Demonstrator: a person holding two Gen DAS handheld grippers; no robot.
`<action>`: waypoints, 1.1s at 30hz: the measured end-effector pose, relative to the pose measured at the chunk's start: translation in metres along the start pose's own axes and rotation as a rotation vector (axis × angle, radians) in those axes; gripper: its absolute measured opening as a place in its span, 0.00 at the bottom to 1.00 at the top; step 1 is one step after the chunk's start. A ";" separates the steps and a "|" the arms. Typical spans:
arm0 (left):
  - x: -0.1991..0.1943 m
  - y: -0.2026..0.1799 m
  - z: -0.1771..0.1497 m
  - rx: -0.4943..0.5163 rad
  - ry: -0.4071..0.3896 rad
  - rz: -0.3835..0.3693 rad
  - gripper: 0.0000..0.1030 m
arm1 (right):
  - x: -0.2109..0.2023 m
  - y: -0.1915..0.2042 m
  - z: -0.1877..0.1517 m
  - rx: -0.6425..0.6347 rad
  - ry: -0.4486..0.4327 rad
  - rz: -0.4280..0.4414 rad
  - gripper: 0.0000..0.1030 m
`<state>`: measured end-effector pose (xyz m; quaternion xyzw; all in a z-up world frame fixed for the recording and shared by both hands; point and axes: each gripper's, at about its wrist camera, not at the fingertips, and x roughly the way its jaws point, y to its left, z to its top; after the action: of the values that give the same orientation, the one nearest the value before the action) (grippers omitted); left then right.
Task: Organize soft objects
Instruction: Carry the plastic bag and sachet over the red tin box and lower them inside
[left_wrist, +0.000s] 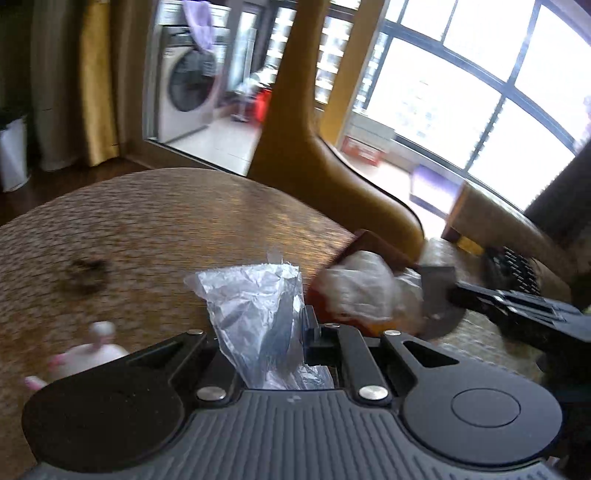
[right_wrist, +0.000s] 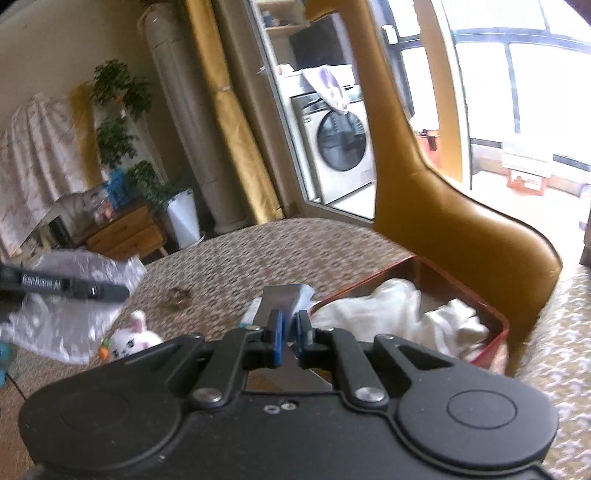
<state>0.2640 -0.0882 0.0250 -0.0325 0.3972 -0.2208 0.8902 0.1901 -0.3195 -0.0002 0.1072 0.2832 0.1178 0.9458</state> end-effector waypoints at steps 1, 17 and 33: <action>0.004 -0.010 -0.001 0.011 0.006 -0.011 0.09 | -0.001 -0.007 0.003 0.007 -0.005 -0.009 0.06; 0.103 -0.108 0.010 0.100 0.098 -0.052 0.09 | 0.019 -0.087 0.009 0.093 -0.004 -0.125 0.06; 0.200 -0.126 0.033 0.130 0.199 0.012 0.09 | 0.072 -0.134 -0.006 0.194 0.112 -0.108 0.07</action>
<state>0.3588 -0.2893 -0.0621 0.0500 0.4686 -0.2427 0.8479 0.2672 -0.4255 -0.0783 0.1761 0.3511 0.0444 0.9186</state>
